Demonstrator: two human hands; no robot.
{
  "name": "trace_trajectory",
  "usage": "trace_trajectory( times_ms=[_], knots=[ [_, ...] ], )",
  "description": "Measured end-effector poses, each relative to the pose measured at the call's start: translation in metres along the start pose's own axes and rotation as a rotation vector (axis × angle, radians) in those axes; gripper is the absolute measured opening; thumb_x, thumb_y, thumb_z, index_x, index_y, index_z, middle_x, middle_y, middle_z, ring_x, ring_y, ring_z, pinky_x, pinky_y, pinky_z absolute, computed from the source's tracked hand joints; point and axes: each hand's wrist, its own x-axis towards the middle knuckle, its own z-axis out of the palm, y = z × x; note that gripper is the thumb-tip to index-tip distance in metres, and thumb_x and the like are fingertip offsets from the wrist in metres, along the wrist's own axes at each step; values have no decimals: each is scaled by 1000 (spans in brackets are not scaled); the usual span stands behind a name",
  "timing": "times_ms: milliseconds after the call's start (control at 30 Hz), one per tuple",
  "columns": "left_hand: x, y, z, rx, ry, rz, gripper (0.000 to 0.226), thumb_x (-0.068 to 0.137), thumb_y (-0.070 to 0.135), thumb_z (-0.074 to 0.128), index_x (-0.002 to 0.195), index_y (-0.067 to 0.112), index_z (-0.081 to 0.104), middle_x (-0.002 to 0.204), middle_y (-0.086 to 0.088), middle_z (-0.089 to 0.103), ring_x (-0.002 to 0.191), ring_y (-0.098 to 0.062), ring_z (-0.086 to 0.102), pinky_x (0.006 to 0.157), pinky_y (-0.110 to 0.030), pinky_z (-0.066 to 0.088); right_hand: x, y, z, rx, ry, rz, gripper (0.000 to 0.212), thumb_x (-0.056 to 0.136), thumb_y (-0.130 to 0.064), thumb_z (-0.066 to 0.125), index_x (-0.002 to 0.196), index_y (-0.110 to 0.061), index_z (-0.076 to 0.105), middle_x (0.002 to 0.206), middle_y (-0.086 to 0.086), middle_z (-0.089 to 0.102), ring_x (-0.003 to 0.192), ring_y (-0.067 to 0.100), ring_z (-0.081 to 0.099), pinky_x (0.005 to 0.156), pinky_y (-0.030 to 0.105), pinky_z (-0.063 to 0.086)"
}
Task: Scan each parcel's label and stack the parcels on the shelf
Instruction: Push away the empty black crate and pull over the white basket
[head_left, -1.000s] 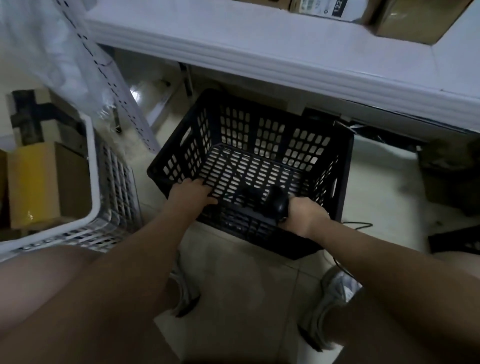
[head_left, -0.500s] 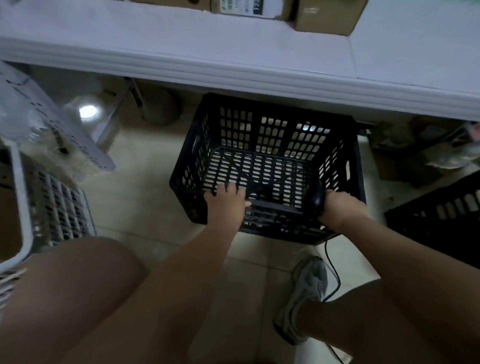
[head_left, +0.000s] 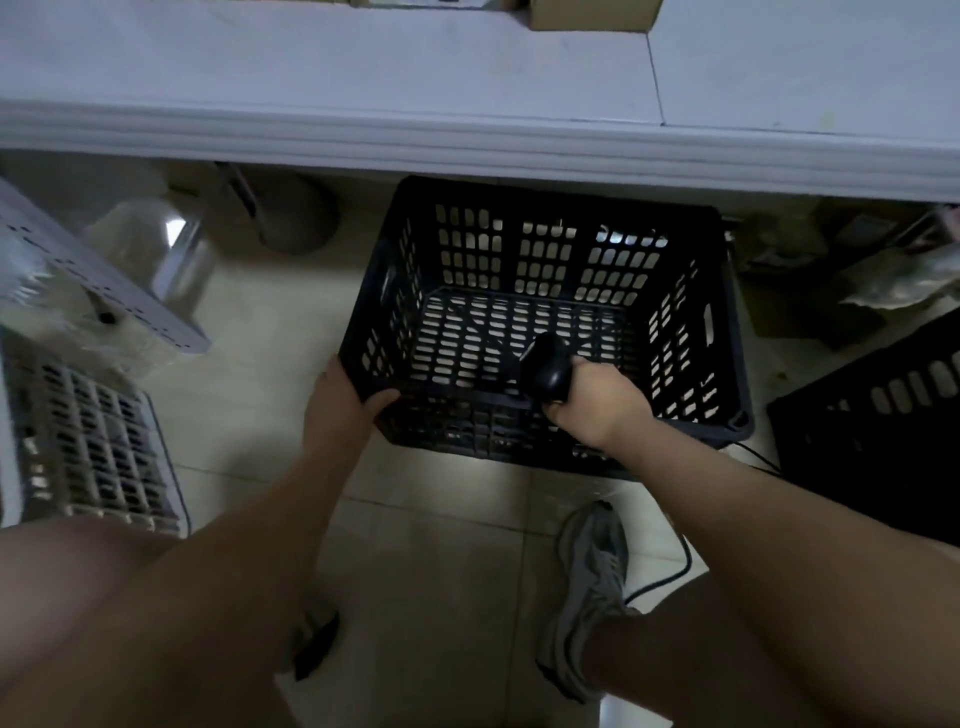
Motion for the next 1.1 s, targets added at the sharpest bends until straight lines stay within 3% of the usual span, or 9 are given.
trace_trajectory(
  times_ms=[133,267,367,500,600,767,867,967,1100],
  knots=[
    [5,21,15,-25,21,110,49,84,23,72,126,3,55,115,-18,65,107,-36,59,78,-35,43,4,14,-11,71,99,83,39,86,-32,63,117,-11,56,110,13,67,104,36,62,81,40,53],
    [12,60,44,-174,-72,147,37,89,12,65,123,4,56,108,-11,67,94,-27,64,82,-29,49,10,39,-24,119,134,145,39,84,-29,65,116,-9,56,111,16,66,103,36,61,78,38,51],
    [18,102,68,-325,-155,119,30,91,-2,58,118,-5,47,94,-10,57,74,-11,53,61,-1,39,17,59,-32,133,126,177,39,83,-29,66,115,-10,57,113,15,63,102,36,60,78,39,50],
    [37,146,103,-439,-174,147,25,89,-3,60,106,5,43,91,-8,56,74,-9,54,62,-9,41,26,77,-37,125,126,231,35,85,-27,64,115,-10,57,107,13,66,96,34,62,69,32,45],
    [55,167,121,-458,-181,165,30,91,4,61,118,-2,48,95,-12,59,81,-16,58,64,-7,40,31,83,-37,96,94,224,31,87,-23,62,114,-10,56,103,12,67,94,32,63,65,29,41],
    [69,180,122,-456,-294,210,41,91,3,60,130,0,47,115,-19,61,100,-23,61,85,-20,43,41,65,-39,96,109,195,31,85,-22,62,115,-12,57,102,9,66,95,31,62,67,30,41],
    [62,160,95,-405,-244,232,40,90,3,60,128,-2,49,114,-21,60,102,-28,60,86,-22,42,44,39,-37,97,126,139,32,85,-24,63,113,-11,57,104,12,67,97,34,62,69,31,43],
    [49,116,52,-331,-173,261,34,89,8,63,121,2,56,108,-12,60,100,-26,60,87,-25,42,45,1,-32,112,121,83,36,84,-28,66,114,-11,57,106,13,67,100,35,62,76,35,50],
    [18,41,-18,-99,-94,326,33,93,16,60,124,6,56,119,-10,58,110,-23,55,93,-26,38,40,-73,-12,264,116,-31,29,81,-21,68,107,-10,59,102,14,68,100,34,63,76,32,48]
  ],
)
